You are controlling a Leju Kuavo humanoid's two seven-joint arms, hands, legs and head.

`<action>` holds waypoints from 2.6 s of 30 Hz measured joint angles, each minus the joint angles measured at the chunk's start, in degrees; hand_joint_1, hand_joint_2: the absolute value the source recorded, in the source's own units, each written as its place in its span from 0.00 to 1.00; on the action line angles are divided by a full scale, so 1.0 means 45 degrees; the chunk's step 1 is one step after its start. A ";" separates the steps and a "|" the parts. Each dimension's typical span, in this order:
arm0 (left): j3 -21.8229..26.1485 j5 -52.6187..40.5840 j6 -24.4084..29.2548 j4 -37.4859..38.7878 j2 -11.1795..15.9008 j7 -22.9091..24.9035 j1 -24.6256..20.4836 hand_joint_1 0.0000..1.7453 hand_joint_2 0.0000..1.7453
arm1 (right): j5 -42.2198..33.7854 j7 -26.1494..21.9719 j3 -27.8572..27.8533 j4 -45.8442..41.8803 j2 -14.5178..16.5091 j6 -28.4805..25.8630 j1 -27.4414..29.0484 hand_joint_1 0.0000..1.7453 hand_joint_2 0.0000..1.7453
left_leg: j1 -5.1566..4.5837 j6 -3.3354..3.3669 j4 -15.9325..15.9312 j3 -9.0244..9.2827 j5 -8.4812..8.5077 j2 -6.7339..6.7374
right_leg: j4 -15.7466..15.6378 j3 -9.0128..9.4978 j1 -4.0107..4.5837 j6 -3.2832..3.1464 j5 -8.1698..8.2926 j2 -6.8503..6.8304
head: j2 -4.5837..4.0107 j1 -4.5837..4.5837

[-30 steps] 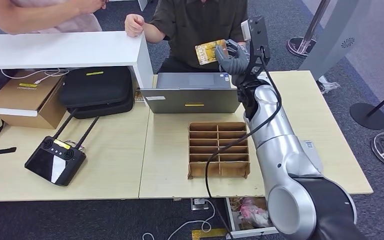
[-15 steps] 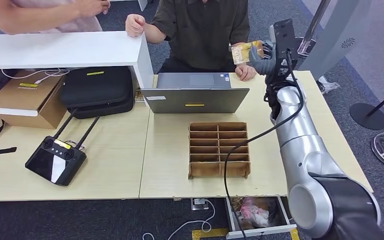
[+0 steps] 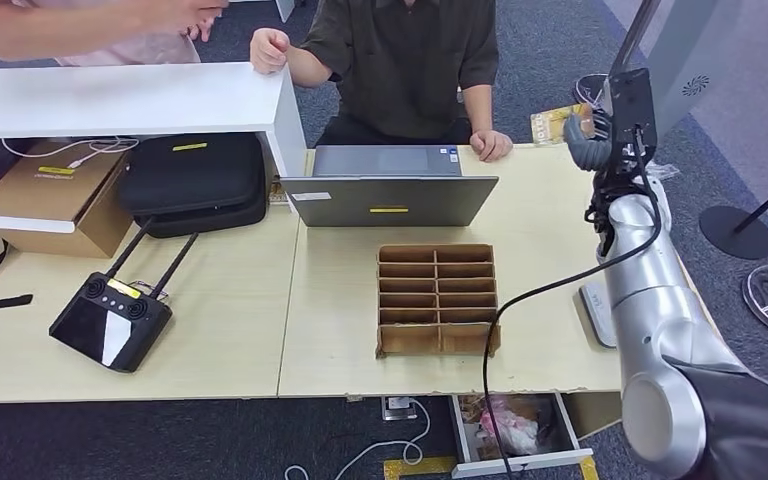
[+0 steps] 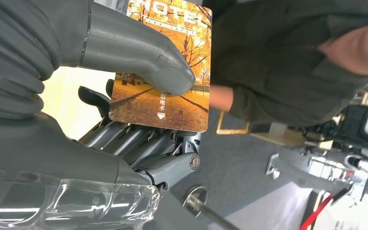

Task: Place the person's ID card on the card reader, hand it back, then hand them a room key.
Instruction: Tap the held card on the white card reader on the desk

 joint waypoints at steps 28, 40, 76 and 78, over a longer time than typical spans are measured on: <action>0.0294 0.0209 0.0283 0.0010 -0.0179 0.0668 -0.0034 0.00 0.00 | -0.0125 -0.0597 -0.1569 -0.0018 -0.1988 -0.0012 0.2720 1.00 1.00 | -0.0005 0.0012 0.0006 -0.0006 -0.0008 -0.0003 | -0.0013 0.0003 -0.0002 0.0008 -0.0004 -0.0010 | 0.0000 0.0000; 0.0327 0.0293 0.0291 0.0010 -0.0257 0.0665 -0.0055 0.00 0.00 | -0.0092 -0.0679 -0.1896 -0.0225 -0.2708 0.0038 0.3408 1.00 1.00 | -0.0002 0.0024 0.0005 -0.0006 -0.0016 0.0004 | -0.0012 0.0002 -0.0003 0.0009 -0.0005 0.0000 | 0.0000 -0.0004; 0.0400 0.0133 0.0319 0.0073 -0.0274 0.0509 -0.0072 0.00 0.00 | -0.0689 0.0037 -0.4548 -0.4443 -0.2318 0.0529 0.9197 1.00 1.00 | -0.0008 0.0058 0.0002 -0.0015 -0.0057 -0.0019 | -0.0017 0.0013 -0.0005 0.0049 -0.0047 -0.0029 | 0.0000 -0.0002; 0.0400 0.0079 0.0318 0.0073 -0.0273 0.0492 -0.0085 0.00 0.00 | -0.0772 -0.0001 -0.4651 -0.4461 -0.2140 0.0597 0.9317 1.00 1.00 | -0.0008 0.0058 0.0002 -0.0012 -0.0057 -0.0010 | -0.0017 0.0013 -0.0005 0.0048 -0.0047 -0.0023 | 0.0000 -0.0003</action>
